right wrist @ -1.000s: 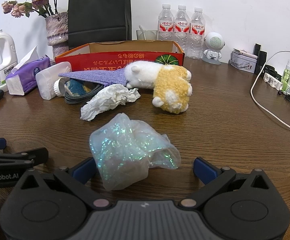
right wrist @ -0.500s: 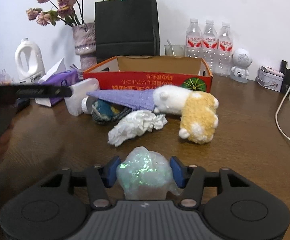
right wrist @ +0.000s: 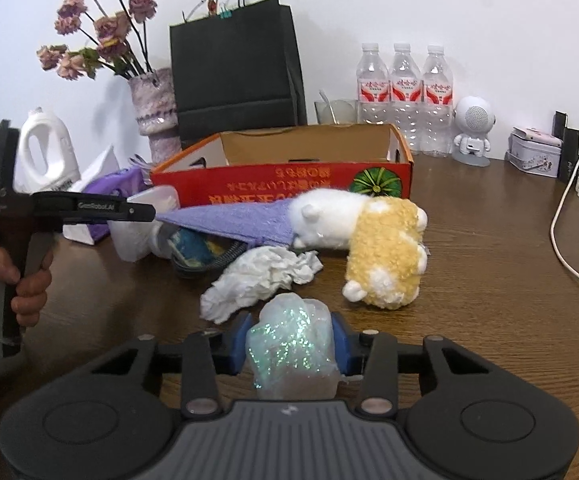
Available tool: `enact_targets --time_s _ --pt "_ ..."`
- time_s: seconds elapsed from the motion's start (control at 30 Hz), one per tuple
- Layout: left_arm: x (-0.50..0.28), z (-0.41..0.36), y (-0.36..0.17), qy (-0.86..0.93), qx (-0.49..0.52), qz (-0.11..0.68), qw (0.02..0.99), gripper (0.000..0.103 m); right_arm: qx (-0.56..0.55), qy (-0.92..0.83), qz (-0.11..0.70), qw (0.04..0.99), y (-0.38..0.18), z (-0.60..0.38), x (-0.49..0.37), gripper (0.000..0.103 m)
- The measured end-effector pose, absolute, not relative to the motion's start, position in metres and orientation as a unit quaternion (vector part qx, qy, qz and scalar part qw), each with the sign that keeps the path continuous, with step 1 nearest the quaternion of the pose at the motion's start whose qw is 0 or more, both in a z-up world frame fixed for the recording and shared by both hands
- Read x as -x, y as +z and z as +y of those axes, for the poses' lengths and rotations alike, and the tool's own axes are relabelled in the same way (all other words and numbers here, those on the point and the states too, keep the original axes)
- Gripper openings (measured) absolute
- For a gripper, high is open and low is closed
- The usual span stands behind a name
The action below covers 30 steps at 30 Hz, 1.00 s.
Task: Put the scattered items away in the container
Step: 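Grasp the white pill bottle with the left tool while the right tool grasps the glittery bag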
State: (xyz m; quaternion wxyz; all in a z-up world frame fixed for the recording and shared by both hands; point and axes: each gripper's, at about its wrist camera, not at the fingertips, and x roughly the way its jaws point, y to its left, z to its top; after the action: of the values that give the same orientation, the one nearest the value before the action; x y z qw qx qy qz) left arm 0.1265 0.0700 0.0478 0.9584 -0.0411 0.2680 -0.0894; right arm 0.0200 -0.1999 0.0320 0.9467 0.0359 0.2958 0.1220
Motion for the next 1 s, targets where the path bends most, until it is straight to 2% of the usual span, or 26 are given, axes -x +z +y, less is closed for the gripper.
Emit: enact_targets --time_s 0.17,0.27,0.53,0.9,0.93,0.97,1.0 --pt "-0.054 0.052 0.073 -0.046 0.05 0.201 0.977 0.042 -0.042 0.142 0.285 0.947 0.038 -0.199 -0.007 0.04" --pt "-0.016 0.04 0.078 -0.035 0.039 0.187 0.981 0.042 -0.044 0.153 0.288 0.944 0.04 -0.196 0.0 0.04" --pt "0.038 0.042 0.073 -0.039 0.024 0.213 0.976 0.042 -0.057 0.175 0.289 0.94 0.037 -0.188 0.024 0.04" --pt "0.059 0.046 0.04 -0.047 0.024 0.266 0.962 0.043 -0.011 0.177 0.312 0.933 0.025 -0.164 0.044 0.042" --pt "0.057 0.047 0.04 -0.052 0.027 0.273 0.96 0.045 -0.006 0.174 0.312 0.934 0.026 -0.162 0.045 0.043" --pt "0.054 0.048 0.04 -0.057 0.031 0.279 0.958 0.05 0.0 0.17 0.314 0.934 0.027 -0.16 0.046 0.051" --pt "0.05 0.05 0.04 -0.064 0.034 0.283 0.956 0.051 0.005 0.163 0.316 0.935 0.028 -0.157 0.047 0.054"
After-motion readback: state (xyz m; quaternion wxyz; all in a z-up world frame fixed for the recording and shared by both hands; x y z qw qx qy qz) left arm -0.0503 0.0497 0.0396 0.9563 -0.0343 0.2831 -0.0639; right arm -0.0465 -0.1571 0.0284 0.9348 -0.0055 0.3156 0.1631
